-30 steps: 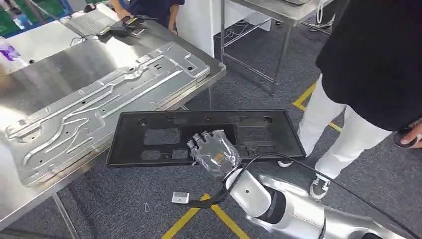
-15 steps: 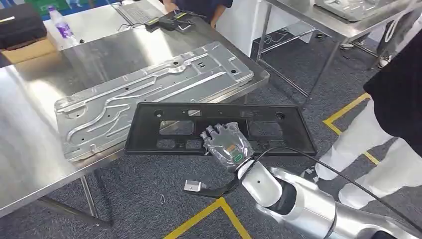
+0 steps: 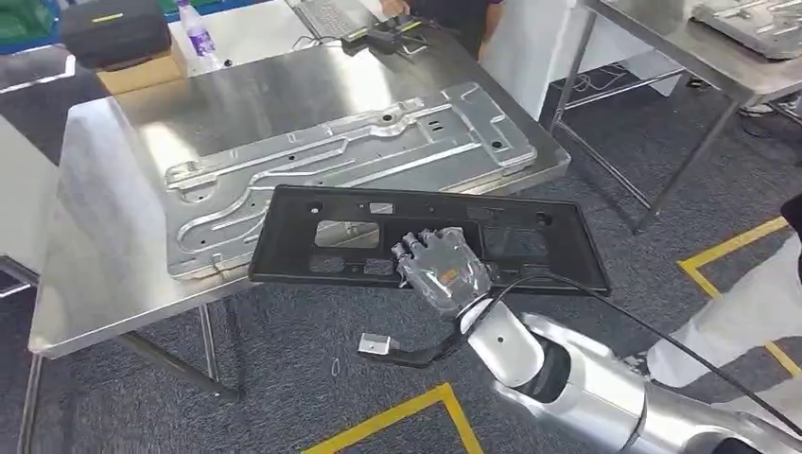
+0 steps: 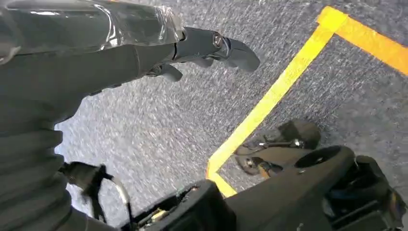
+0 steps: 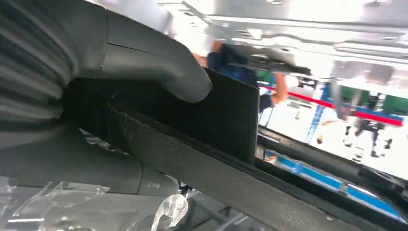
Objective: Take the parts from the cabinet and place them on the table.
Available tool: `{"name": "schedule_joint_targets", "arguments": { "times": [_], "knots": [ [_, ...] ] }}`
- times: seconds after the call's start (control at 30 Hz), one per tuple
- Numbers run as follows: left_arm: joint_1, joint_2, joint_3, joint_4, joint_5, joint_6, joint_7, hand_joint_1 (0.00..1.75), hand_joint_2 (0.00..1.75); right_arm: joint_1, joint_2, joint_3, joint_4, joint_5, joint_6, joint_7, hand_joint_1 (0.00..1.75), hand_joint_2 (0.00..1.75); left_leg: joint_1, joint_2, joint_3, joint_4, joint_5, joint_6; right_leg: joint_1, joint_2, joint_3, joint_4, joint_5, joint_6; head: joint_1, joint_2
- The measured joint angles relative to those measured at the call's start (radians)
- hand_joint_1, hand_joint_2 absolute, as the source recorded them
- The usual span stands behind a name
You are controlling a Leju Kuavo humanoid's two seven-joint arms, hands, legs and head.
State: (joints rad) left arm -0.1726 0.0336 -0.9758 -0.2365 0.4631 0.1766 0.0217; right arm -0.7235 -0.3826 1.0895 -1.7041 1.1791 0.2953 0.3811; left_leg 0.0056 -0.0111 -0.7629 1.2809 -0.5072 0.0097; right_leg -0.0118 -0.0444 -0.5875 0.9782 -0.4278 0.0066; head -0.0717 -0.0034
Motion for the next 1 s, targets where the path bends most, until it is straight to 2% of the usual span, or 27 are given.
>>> {"name": "schedule_joint_targets", "arguments": {
  "times": [0.03,0.07,0.1,0.13,0.17,0.27,0.3,0.33,0.37,0.4,0.43,0.47,0.5,0.53,0.6,0.63,0.67,0.7,0.77,0.8,0.83,0.87,0.93,0.97,1.0],
  "knots": [
    [-0.001,0.000,0.000,0.000,0.000,0.000,0.000,0.00,1.75,0.000,0.000,0.000,0.000,0.000,0.000,0.000,1.75,1.75,0.001,0.005,0.029,-0.062,0.035,-0.001,0.000,-0.011,0.004,0.000,-0.003,0.002,0.000,0.000],
    [0.002,0.000,0.000,0.000,0.000,0.001,0.000,0.00,1.75,-0.001,0.001,0.000,0.000,0.000,-0.003,0.000,1.75,1.75,0.000,0.018,0.087,-0.172,0.086,0.002,0.000,-0.025,0.012,0.000,-0.008,0.004,0.000,0.000],
    [0.003,0.000,0.000,0.000,0.001,0.002,0.000,0.00,1.75,-0.002,0.001,0.000,0.000,0.000,-0.007,-0.001,1.75,1.75,-0.004,0.050,0.139,-0.267,0.122,0.009,0.001,-0.034,0.019,0.000,-0.011,0.007,0.000,0.000],
    [0.002,0.000,0.000,0.000,0.002,0.003,-0.001,0.00,1.75,-0.003,0.001,0.000,0.000,0.000,-0.010,-0.003,1.75,1.75,-0.014,0.093,0.159,-0.317,0.122,0.018,0.004,-0.043,0.024,0.000,-0.016,0.012,0.000,0.000],
    [-0.001,0.000,0.000,0.000,0.002,0.003,-0.002,0.00,1.75,-0.005,0.001,0.000,0.001,0.000,-0.010,-0.004,1.75,1.75,-0.018,0.076,0.161,-0.318,0.126,0.023,0.007,-0.052,0.026,0.000,-0.020,0.018,0.000,0.000],
    [0.002,0.000,0.000,0.000,-0.002,0.003,-0.002,0.00,1.75,-0.006,0.006,0.000,0.004,-0.002,-0.010,-0.008,1.75,1.75,-0.023,0.045,0.159,-0.320,0.124,0.036,0.003,-0.080,0.037,-0.005,-0.026,0.032,0.000,0.000],
    [0.004,-0.001,0.000,0.000,-0.005,0.002,-0.002,0.00,1.75,-0.008,0.005,-0.002,0.004,-0.002,-0.011,-0.008,1.75,1.75,-0.008,0.032,0.174,-0.332,0.133,0.045,0.000,-0.075,0.039,0.001,-0.037,0.040,0.000,0.000],
    [0.005,-0.003,0.000,0.000,-0.005,0.002,-0.005,0.00,1.75,-0.009,0.005,-0.002,0.006,-0.001,-0.012,-0.007,1.75,1.75,-0.009,0.018,0.178,-0.336,0.133,0.047,-0.002,-0.017,0.032,0.033,-0.053,0.043,0.004,0.000],
    [0.002,-0.003,0.000,0.000,-0.005,0.002,-0.005,0.00,1.75,-0.009,0.004,-0.003,0.006,-0.001,-0.014,-0.007,1.75,1.75,-0.007,0.015,0.179,-0.334,0.133,0.055,-0.003,0.018,0.001,0.099,-0.088,0.043,0.005,0.000],
    [-0.001,-0.003,0.000,0.000,-0.005,0.002,-0.005,0.00,1.75,-0.008,0.002,-0.003,0.008,-0.009,-0.013,-0.007,1.75,1.75,-0.006,0.004,0.180,-0.334,0.133,0.056,-0.003,0.033,-0.044,0.183,-0.123,0.045,0.008,0.000],
    [-0.003,-0.006,0.000,0.000,-0.005,0.002,-0.006,0.00,1.75,-0.002,0.000,-0.003,0.010,-0.020,-0.013,-0.007,1.75,1.75,-0.006,-0.005,0.181,-0.334,0.131,0.058,-0.003,0.039,-0.089,0.264,-0.151,0.049,0.008,0.000],
    [-0.002,-0.007,0.000,0.000,-0.007,0.001,-0.006,0.00,1.75,0.005,0.000,-0.003,0.012,-0.026,-0.012,-0.007,1.75,1.75,-0.006,-0.017,0.182,-0.334,0.130,0.059,-0.003,0.040,-0.126,0.320,-0.160,0.051,0.008,0.000],
    [0.001,-0.007,0.000,0.000,-0.008,0.000,-0.006,0.00,1.75,0.010,0.000,-0.003,0.014,-0.026,-0.010,-0.007,1.75,1.75,-0.005,-0.027,0.184,-0.334,0.129,0.059,-0.004,0.040,-0.137,0.317,-0.138,0.053,0.008,0.000],
    [0.003,-0.008,0.000,0.000,-0.008,0.000,-0.007,0.00,1.75,0.010,0.000,-0.003,0.014,-0.026,-0.010,-0.007,1.75,1.75,-0.004,-0.035,0.186,-0.333,0.127,0.056,-0.007,0.040,-0.122,0.265,-0.097,0.055,0.008,0.000],
    [0.003,-0.008,0.000,0.000,-0.008,0.000,-0.010,0.00,1.75,0.009,0.000,-0.003,0.014,-0.023,-0.007,-0.006,1.75,1.75,0.001,-0.049,0.192,-0.326,0.118,0.046,-0.013,0.042,-0.046,0.087,0.001,0.059,0.008,0.000],
    [0.003,-0.008,0.000,0.000,-0.008,0.001,-0.010,0.00,1.75,0.009,0.000,-0.003,0.015,-0.022,-0.003,-0.006,1.75,1.75,0.000,-0.053,0.190,-0.320,0.111,0.038,-0.021,0.053,-0.019,0.018,0.019,0.064,0.010,0.000],
    [0.001,-0.006,0.000,0.000,-0.008,0.002,-0.010,0.00,1.75,0.008,0.000,-0.003,0.016,-0.019,0.001,-0.006,1.75,1.75,-0.007,-0.057,0.183,-0.308,0.103,0.031,-0.018,0.063,-0.014,0.010,0.010,0.057,0.011,0.000],
    [0.002,-0.006,0.000,0.000,-0.008,0.003,-0.011,0.00,1.75,0.010,0.000,-0.003,0.016,-0.019,0.002,-0.006,1.75,1.75,-0.006,-0.057,0.182,-0.311,0.103,0.029,-0.017,0.060,-0.017,0.012,0.011,0.047,0.010,0.000],
    [0.005,-0.006,0.000,0.000,-0.008,0.003,-0.004,0.00,1.75,0.009,0.000,-0.003,0.016,-0.016,0.006,-0.006,1.75,1.75,-0.003,-0.059,0.183,-0.316,0.103,0.024,-0.011,0.059,-0.017,0.012,0.009,0.035,0.010,0.000],
    [0.006,-0.005,0.000,0.000,-0.003,0.003,0.004,0.00,1.75,0.007,0.000,-0.003,0.016,-0.016,0.010,-0.005,1.75,1.75,0.001,-0.058,0.183,-0.310,0.098,0.020,-0.017,0.054,-0.016,0.008,0.011,0.027,0.010,0.000],
    [0.007,-0.005,0.000,0.000,0.003,0.003,0.010,0.00,1.75,0.006,0.000,-0.003,0.016,-0.016,0.015,-0.004,1.75,1.75,-0.001,-0.032,0.171,-0.286,0.080,0.015,-0.016,0.053,-0.013,0.008,0.010,0.022,0.009,0.000],
    [0.006,-0.005,0.000,0.000,0.011,0.001,0.015,0.00,1.75,0.006,0.000,-0.003,0.016,-0.016,0.019,0.000,1.75,1.75,0.000,-0.016,0.142,-0.223,0.046,0.010,-0.015,0.051,-0.013,0.008,0.009,0.018,0.006,0.000],
    [0.007,-0.005,0.004,0.000,0.022,-0.003,0.032,0.00,1.75,0.008,-0.001,-0.003,0.016,-0.016,0.026,0.002,1.75,1.75,0.002,-0.004,0.055,-0.047,-0.027,0.003,-0.012,0.046,-0.013,0.008,0.007,0.014,0.006,0.000],
    [0.009,-0.005,0.006,0.000,0.029,-0.004,0.034,0.00,1.75,0.010,-0.002,-0.003,0.016,-0.016,0.030,0.004,1.75,1.75,0.002,-0.003,0.022,0.014,-0.042,0.002,-0.011,0.043,-0.012,0.009,0.006,0.013,0.005,0.000],
    [0.005,-0.005,0.008,0.000,0.030,-0.004,0.040,0.00,1.75,0.012,-0.003,-0.003,0.016,-0.016,0.034,0.008,1.75,1.75,0.002,-0.002,0.011,0.028,-0.034,0.003,-0.011,0.040,-0.011,0.009,0.004,0.012,0.005,0.000]
  ]
}}
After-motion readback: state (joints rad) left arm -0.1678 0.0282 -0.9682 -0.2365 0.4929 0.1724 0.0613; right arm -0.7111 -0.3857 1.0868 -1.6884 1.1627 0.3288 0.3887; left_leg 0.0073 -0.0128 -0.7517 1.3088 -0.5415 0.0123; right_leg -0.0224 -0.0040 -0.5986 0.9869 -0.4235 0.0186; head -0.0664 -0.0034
